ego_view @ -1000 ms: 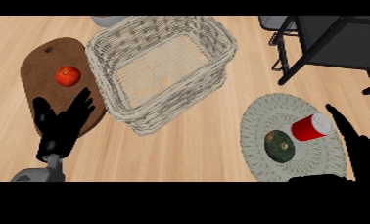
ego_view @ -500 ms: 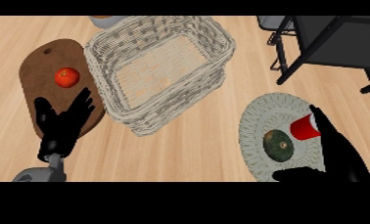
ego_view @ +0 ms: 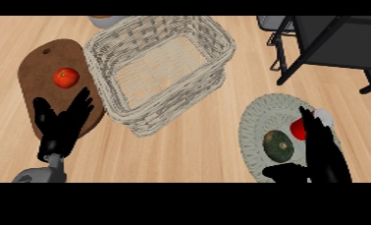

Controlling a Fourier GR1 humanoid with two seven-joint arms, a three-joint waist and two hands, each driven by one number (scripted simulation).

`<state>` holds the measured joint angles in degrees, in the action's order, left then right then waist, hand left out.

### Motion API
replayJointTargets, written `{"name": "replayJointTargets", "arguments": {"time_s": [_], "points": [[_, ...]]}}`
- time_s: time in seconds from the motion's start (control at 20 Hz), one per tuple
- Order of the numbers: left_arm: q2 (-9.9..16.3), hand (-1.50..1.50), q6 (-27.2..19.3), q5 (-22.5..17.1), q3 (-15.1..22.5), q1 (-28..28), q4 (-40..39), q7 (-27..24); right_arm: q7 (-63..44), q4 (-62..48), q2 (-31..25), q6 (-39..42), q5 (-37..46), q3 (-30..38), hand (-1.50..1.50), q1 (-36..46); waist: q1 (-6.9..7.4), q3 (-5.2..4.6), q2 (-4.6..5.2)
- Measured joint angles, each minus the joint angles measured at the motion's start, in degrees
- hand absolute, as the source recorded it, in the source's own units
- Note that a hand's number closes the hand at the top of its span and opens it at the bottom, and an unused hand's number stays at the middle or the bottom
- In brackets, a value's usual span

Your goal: Pick the squash from the placemat and place it in the tiered shelf

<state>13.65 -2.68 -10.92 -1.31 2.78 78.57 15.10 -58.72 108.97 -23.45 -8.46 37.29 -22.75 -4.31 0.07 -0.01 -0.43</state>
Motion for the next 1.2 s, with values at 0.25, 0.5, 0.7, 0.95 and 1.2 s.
{"name": "replayJointTargets", "arguments": {"time_s": [0.25,0.5,0.7,0.95,1.2], "points": [[0.0,0.00,0.9,0.0,-0.4,-0.3,0.6,0.4,1.9,-5.7,1.9,-0.6,3.0,2.0,-1.50,1.0,0.04,-0.30,-0.17],[-0.9,0.00,0.5,1.1,-0.4,-0.4,0.9,0.7,4.2,-10.2,3.6,-1.8,6.4,3.3,-1.50,1.6,-0.01,-0.43,-0.28],[-1.2,0.00,1.0,1.5,-0.9,-0.5,0.1,-0.5,7.7,-13.5,4.7,-3.3,6.8,5.3,-1.50,2.2,-0.07,-0.44,-0.37],[-1.7,0.00,0.7,2.0,-0.8,-0.8,1.6,0.9,11.9,-17.3,6.1,-4.8,6.8,7.1,-1.50,3.7,0.02,-0.56,-0.42],[-2.2,0.00,0.7,2.4,-0.9,-0.8,1.6,0.5,14.7,-20.6,7.2,-1.3,5.0,6.4,1.50,5.0,0.25,-0.33,-0.23]]}}
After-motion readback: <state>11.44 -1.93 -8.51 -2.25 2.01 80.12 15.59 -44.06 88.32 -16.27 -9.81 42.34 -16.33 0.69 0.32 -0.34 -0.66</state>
